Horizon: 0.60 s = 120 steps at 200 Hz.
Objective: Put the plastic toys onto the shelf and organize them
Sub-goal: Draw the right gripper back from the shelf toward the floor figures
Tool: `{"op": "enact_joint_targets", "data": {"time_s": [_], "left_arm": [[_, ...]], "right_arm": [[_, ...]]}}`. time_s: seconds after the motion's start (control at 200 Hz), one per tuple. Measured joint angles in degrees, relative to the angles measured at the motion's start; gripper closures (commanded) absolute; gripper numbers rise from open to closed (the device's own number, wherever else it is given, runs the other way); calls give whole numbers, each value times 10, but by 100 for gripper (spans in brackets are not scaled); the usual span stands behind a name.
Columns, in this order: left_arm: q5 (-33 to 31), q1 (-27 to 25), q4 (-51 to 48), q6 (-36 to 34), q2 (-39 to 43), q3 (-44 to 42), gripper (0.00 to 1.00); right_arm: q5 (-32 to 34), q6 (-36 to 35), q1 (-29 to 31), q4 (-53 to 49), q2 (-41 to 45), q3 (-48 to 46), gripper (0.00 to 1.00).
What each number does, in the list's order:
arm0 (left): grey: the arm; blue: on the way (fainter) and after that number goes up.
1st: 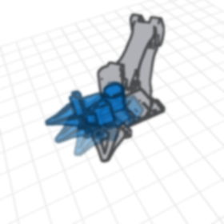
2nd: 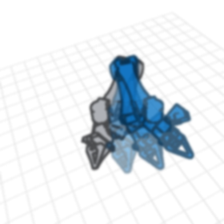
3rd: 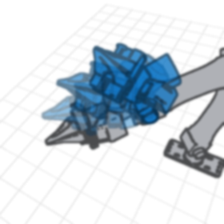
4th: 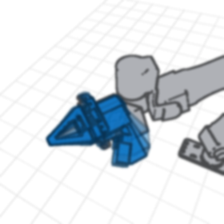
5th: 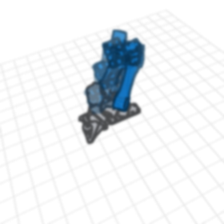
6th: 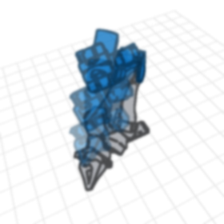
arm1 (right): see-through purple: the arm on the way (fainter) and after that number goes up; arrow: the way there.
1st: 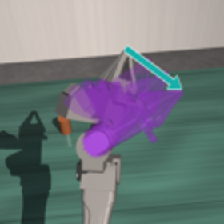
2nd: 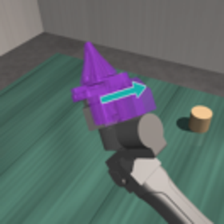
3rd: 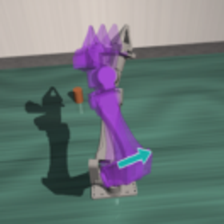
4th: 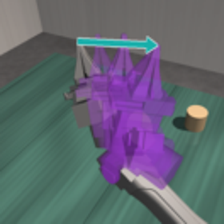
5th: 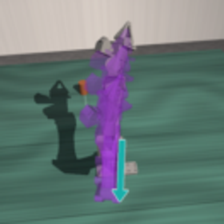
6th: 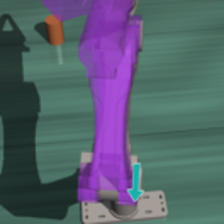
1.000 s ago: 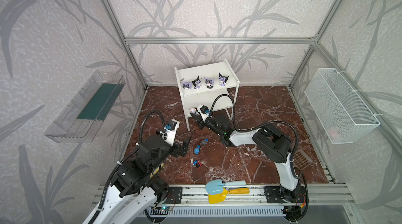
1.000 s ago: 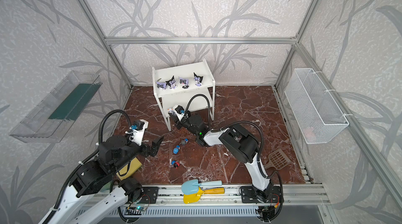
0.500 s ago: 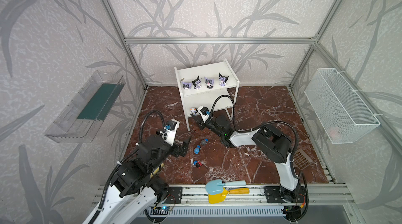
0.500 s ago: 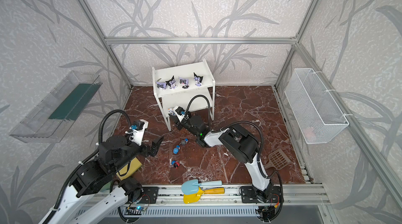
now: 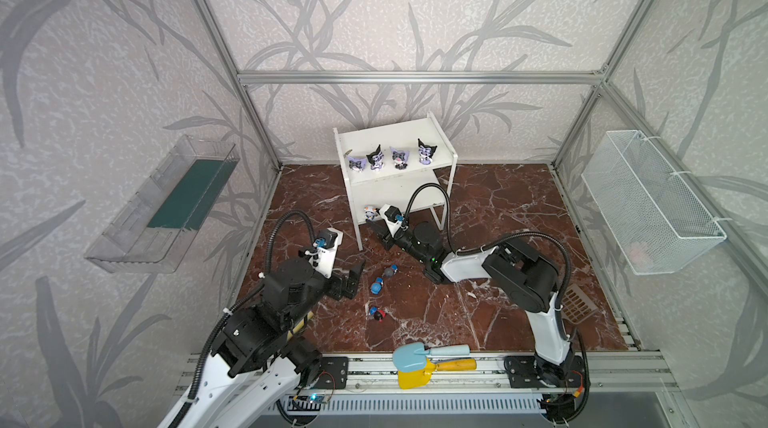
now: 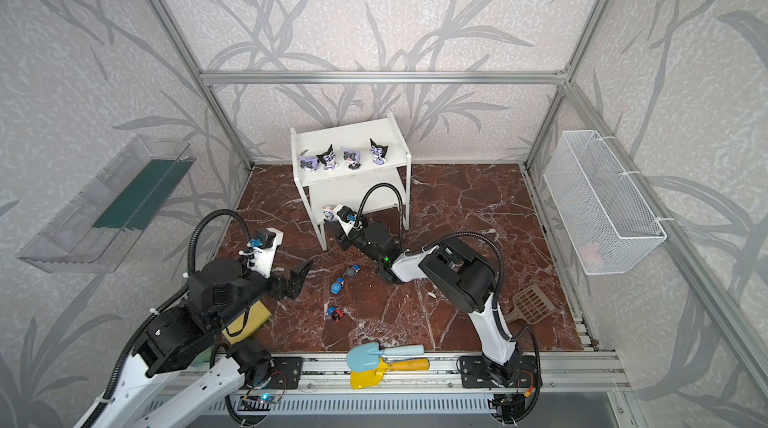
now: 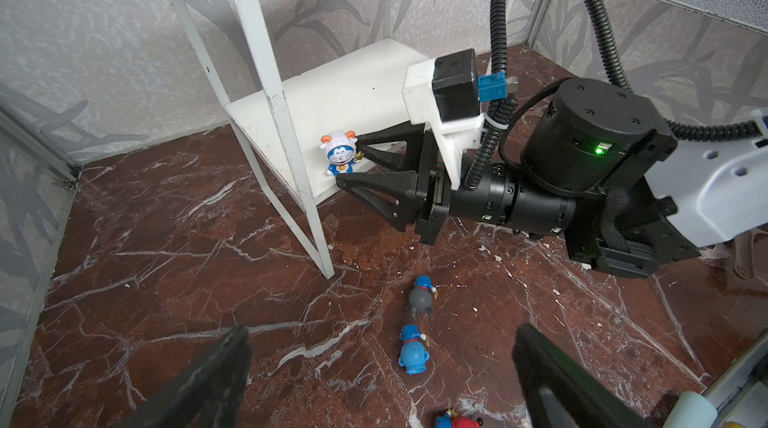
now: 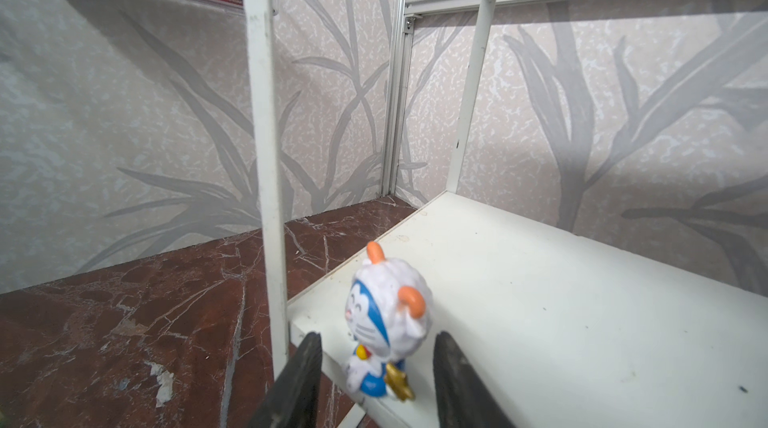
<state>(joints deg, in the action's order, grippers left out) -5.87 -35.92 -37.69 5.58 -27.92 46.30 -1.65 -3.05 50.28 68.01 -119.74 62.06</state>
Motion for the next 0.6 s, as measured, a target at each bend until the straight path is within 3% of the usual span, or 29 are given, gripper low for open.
{"op": "enact_joint_targets", "data": {"time_s": [0.6], "left_arm": [[2,0,0,0,10,0,1]], "right_arm": [[18,-3,-2,-6,17,-20,54]]}}
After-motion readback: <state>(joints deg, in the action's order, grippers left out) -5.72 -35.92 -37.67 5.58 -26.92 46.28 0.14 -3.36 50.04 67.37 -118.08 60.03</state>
